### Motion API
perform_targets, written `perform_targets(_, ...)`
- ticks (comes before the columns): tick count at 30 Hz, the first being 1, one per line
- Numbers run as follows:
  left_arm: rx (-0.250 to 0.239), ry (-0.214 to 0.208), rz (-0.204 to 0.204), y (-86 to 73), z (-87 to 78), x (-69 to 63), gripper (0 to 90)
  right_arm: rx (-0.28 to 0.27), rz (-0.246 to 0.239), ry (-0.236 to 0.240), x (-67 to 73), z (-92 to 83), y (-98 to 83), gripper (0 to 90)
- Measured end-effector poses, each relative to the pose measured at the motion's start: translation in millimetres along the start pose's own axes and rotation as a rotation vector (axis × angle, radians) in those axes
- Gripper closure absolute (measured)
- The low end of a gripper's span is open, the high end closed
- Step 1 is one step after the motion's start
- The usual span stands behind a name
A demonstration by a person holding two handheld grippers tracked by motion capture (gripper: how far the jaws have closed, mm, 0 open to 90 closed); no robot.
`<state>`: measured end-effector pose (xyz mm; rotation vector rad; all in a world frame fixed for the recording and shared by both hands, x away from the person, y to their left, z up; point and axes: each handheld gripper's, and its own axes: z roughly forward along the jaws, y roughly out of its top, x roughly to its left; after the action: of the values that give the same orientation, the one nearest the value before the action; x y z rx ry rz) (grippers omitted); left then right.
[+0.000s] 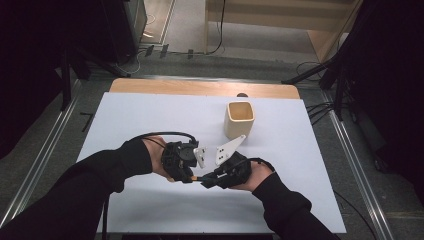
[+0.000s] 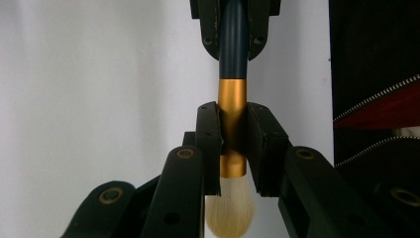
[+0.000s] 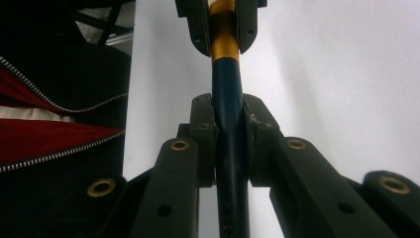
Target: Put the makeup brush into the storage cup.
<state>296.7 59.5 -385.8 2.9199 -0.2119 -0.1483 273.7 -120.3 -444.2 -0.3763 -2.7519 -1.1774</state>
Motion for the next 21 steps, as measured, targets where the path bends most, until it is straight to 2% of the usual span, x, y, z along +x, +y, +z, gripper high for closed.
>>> perform_targets(2,-0.005,-0.003,-0.003,0.1,-0.5,-0.2,77.8,-0.003,0.022,0.01,0.6,-1.3,-1.0,79.2)
perform_targets(4,-0.012,-0.004,0.006,-0.2,-0.9,0.5,77.7,-0.007,0.017,0.008,0.9,-1.8,-1.1,79.3)
perform_targets(10,-0.035,-0.014,0.001,-2.4,-1.3,-0.4,76.2,-0.009,0.004,0.004,1.9,-3.1,-1.6,79.4)
perform_targets(12,-0.045,-0.022,-0.001,-3.6,-1.4,0.0,67.8,-0.009,0.005,0.002,2.0,-3.9,-1.9,79.4)
perform_targets(13,-0.054,-0.019,-0.006,-4.9,-1.7,0.1,67.8,-0.009,0.005,0.002,2.0,-3.9,-1.9,79.4)
perform_targets(14,-0.069,-0.029,-0.03,-8.2,-2.7,1.9,61.2,-0.014,0.011,-0.001,1.0,-5.5,-2.6,79.4)
perform_targets(16,-0.089,-0.026,-0.048,-12.1,-4.0,4.6,55.0,-0.02,0.017,0.002,-0.6,-7.7,-3.9,79.4)
perform_targets(17,-0.102,-0.036,-0.066,-14.3,-4.5,5.6,52.7,-0.019,0.024,-0.001,-0.6,-9.1,-4.6,79.4)
perform_targets(19,-0.119,-0.041,-0.076,-16.7,-5.0,6.0,51.5,-0.02,0.022,0.002,-1.2,-9.9,-5.4,79.4)
perform_targets(20,-0.138,-0.035,-0.085,-19.2,-5.2,6.1,46.4,-0.025,0.023,-0.007,-1.1,-12.1,-7.1,79.4)
perform_targets(21,-0.153,-0.034,-0.095,-21.5,-5.4,6.6,46.4,-0.025,0.023,-0.007,-1.1,-12.1,-7.1,79.4)
